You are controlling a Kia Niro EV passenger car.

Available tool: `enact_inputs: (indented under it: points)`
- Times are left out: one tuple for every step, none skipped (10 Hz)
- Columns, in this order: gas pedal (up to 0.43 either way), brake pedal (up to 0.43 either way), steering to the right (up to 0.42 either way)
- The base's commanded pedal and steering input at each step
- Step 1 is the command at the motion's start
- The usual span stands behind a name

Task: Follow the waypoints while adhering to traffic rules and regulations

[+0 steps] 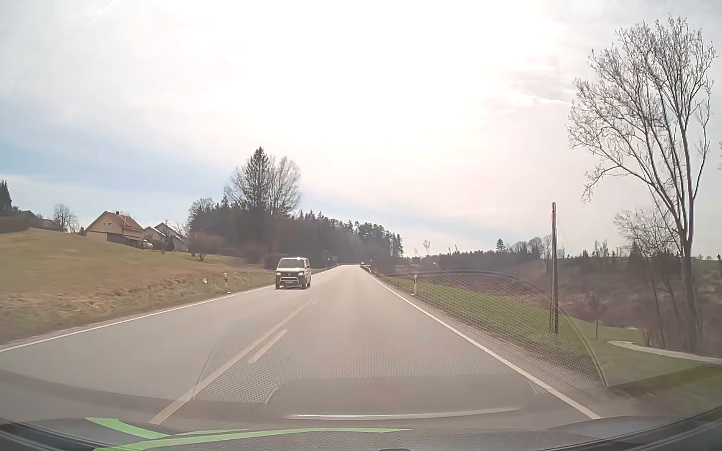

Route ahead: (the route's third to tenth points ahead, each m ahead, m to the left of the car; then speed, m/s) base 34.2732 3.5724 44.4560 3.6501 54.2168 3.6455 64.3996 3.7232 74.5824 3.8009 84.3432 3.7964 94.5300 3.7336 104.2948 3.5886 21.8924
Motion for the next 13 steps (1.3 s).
enact_inputs:
  points:
    - [0.28, 0.0, 0.0]
    - [0.28, 0.0, 0.0]
    - [0.28, 0.0, 0.0]
    - [0.28, 0.0, 0.0]
    - [0.28, 0.0, 0.0]
    - [0.28, 0.0, 0.0]
    - [0.28, 0.0, 0.0]
    - [0.28, 0.0, 0.0]
    - [0.28, 0.0, 0.0]
    - [0.28, 0.0, 0.0]
    - [0.28, 0.0, 0.0]
    - [0.28, 0.0, 0.0]
    - [0.28, 0.0, 0.001]
